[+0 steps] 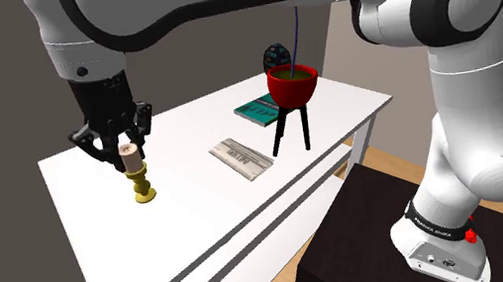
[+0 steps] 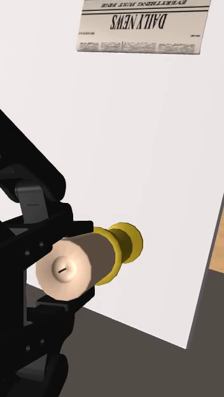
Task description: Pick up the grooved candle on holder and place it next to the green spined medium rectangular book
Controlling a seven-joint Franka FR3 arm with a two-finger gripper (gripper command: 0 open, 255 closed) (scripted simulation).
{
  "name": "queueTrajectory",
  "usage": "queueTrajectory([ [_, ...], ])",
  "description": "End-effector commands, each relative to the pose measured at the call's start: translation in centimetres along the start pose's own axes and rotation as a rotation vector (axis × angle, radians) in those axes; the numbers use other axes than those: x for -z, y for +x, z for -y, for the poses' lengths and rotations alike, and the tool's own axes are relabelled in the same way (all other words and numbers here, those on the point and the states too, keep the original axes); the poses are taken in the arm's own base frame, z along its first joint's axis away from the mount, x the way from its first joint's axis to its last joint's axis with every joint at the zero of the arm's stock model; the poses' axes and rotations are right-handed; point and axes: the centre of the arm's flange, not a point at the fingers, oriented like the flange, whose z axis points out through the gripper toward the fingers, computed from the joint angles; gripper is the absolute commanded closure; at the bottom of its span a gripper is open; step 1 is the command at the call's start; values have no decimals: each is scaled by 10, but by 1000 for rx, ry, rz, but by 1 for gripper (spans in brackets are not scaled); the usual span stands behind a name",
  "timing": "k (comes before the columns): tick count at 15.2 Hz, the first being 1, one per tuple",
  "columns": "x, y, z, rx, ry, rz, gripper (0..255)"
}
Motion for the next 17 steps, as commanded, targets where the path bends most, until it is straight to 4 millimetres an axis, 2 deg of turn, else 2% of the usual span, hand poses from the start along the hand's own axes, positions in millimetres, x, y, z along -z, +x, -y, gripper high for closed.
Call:
queueTrajectory([
  [1,12,0,0,0,0,0,255],
  [5,33,0,0,0,0,0,255],
  [6,34,0,0,0,0,0,255],
  [17,36,-9,-145,0,0,0,255],
])
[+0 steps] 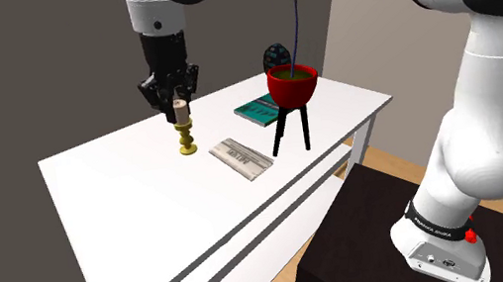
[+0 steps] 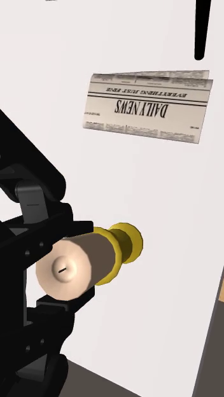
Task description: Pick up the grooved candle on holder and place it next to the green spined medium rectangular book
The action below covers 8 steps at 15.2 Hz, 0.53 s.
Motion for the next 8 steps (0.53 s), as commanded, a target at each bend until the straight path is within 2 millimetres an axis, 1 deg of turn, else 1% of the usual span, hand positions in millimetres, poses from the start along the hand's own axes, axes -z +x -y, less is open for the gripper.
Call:
queueTrajectory([
  [1,2,-4,-26,1,1,0,255],
  [8,3,-10,-118,1,1,0,255],
])
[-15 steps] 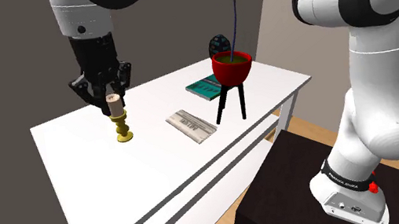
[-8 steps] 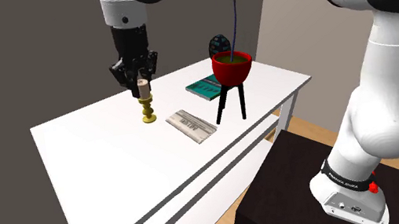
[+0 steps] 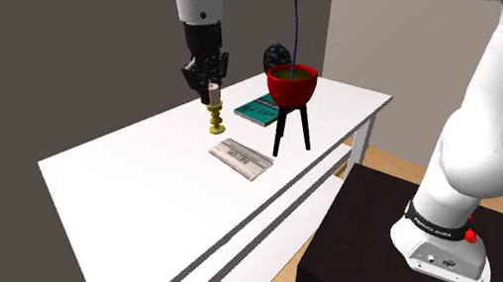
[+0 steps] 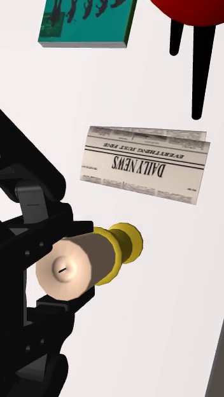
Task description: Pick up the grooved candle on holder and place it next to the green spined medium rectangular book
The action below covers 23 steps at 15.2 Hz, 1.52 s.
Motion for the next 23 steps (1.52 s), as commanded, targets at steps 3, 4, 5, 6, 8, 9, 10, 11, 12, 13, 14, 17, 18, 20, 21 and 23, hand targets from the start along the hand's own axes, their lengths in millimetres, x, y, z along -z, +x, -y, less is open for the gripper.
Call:
queueTrajectory([
  [3,2,-4,-55,2,1,0,255],
  [4,2,-4,-68,2,1,0,255],
  [5,2,-5,-82,2,1,0,255],
  [6,3,-6,-95,2,1,0,255],
  [8,3,-8,-121,2,1,0,255],
  [9,3,-8,-134,2,1,0,255],
  [10,4,-9,-147,2,1,0,255],
  [11,4,-10,-161,2,1,0,255],
  [12,4,-11,-174,2,1,0,255],
  [13,4,-12,-187,2,1,0,255],
  [14,5,-12,-200,2,1,0,255],
  [17,5,-15,-240,2,1,0,255],
  [18,5,-16,-253,2,1,0,255],
  [20,6,-17,-279,2,1,0,255],
  [21,6,-18,-292,2,1,0,255],
  [23,7,-20,-319,2,1,0,255],
])
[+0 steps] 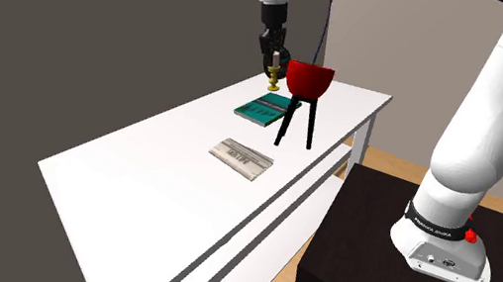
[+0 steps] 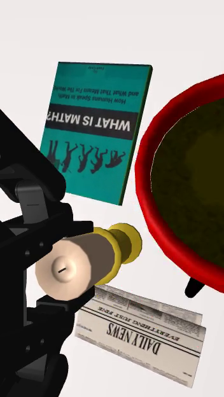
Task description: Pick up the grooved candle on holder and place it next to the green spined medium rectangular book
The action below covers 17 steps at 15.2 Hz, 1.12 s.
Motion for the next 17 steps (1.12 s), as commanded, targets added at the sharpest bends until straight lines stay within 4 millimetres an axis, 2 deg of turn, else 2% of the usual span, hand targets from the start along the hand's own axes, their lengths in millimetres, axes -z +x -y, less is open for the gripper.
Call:
queueTrajectory([
  [1,0,-1,-32,1,0,0,255],
  [5,1,-4,-85,1,0,0,255],
  [17,-63,-6,-86,1,0,0,255],
])
